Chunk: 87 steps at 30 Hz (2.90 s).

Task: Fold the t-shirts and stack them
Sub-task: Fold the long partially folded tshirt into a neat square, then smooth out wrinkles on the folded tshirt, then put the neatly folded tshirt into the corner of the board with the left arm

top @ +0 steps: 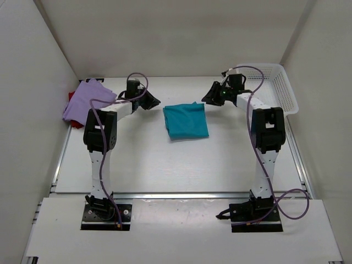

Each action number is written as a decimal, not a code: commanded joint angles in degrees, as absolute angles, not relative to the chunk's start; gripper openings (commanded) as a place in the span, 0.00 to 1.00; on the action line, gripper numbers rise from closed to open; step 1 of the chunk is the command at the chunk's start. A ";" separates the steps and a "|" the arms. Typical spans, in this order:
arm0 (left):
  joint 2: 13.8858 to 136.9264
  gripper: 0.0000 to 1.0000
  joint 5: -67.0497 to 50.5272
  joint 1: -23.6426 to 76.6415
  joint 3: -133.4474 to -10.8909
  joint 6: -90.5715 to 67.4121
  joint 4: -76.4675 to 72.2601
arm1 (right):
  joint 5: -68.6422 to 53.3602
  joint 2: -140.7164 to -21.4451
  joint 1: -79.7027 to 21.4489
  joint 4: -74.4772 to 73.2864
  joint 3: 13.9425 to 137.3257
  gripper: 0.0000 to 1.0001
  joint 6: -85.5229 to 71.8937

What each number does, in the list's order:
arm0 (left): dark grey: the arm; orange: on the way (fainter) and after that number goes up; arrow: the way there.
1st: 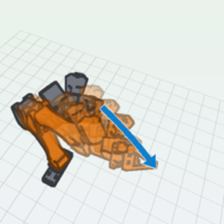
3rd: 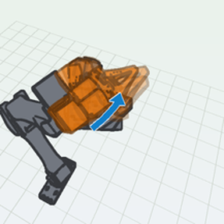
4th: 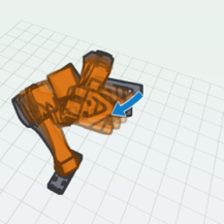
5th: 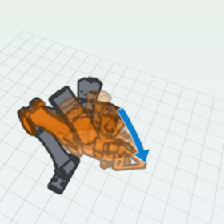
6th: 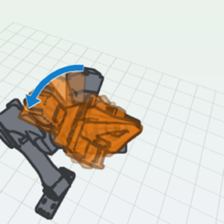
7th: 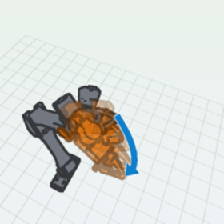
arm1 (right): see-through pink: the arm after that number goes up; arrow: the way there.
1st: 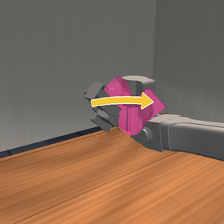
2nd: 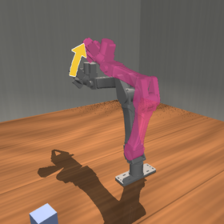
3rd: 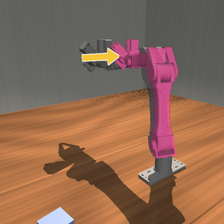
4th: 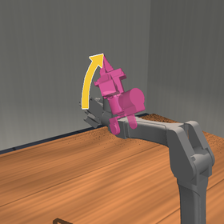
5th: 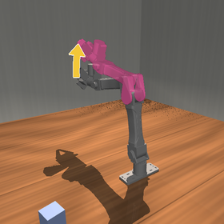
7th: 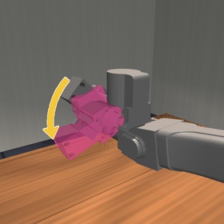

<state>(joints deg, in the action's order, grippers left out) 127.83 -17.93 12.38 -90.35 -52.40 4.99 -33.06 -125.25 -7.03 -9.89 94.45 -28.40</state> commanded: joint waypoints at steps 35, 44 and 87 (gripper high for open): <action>102.75 0.34 -22.51 24.36 -52.38 -58.98 -22.86 | -40.44 -146.52 -13.44 -28.02 131.84 0.02 -21.20; 99.76 0.84 -19.53 12.83 -49.92 -50.91 -17.15 | -34.28 -115.27 -15.38 -18.47 103.33 0.33 -19.68; 111.38 0.00 -23.65 -1.82 -99.87 -41.76 5.27 | -40.61 -67.50 -8.70 13.62 25.49 0.46 -31.38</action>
